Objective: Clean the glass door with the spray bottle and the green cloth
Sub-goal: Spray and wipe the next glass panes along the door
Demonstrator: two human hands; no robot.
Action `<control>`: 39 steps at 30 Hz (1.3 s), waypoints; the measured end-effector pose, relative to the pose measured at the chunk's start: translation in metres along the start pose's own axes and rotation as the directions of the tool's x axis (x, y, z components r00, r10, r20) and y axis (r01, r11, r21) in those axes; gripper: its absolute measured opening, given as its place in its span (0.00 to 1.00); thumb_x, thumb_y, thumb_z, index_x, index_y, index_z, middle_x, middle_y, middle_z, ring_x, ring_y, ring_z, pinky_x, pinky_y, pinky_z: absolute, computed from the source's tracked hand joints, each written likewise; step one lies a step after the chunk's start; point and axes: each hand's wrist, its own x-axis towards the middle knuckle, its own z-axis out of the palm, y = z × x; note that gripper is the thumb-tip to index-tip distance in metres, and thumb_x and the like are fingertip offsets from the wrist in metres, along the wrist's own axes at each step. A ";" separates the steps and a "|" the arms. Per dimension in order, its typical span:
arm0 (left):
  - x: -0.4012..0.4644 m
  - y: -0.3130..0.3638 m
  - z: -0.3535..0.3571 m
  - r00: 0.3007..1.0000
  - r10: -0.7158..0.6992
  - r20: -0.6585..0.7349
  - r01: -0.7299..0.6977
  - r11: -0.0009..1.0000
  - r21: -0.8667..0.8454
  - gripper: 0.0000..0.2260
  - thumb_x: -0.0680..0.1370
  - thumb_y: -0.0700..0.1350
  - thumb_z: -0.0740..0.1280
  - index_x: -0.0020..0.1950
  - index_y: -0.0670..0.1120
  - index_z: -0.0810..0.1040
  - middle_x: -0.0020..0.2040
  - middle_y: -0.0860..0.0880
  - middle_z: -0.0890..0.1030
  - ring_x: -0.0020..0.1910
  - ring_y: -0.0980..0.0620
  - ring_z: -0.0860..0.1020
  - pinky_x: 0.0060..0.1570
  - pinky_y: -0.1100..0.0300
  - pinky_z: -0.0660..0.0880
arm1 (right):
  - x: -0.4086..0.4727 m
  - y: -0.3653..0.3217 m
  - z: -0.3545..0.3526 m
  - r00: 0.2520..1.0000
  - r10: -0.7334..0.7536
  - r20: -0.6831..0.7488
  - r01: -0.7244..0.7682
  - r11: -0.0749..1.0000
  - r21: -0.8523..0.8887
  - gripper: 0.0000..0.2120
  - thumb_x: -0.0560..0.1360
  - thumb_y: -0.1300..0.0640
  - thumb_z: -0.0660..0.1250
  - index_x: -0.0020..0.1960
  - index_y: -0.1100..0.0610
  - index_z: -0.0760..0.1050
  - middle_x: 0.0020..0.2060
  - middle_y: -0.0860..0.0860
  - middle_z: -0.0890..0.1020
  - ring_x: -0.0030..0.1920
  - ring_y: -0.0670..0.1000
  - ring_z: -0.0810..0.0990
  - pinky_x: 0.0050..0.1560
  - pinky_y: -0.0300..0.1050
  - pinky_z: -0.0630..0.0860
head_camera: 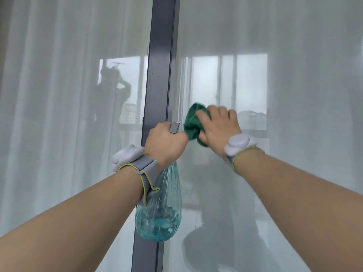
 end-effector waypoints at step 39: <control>-0.030 0.000 0.031 0.997 -0.020 0.077 0.016 0.999 0.046 0.10 0.73 0.42 0.64 0.35 0.46 0.63 0.33 0.49 0.67 0.32 0.46 0.63 0.34 0.57 0.60 | -0.077 0.004 -0.014 0.973 -0.205 0.103 0.197 0.977 0.081 0.20 0.65 0.49 0.67 0.55 0.56 0.75 0.46 0.55 0.75 0.41 0.58 0.71 0.38 0.50 0.66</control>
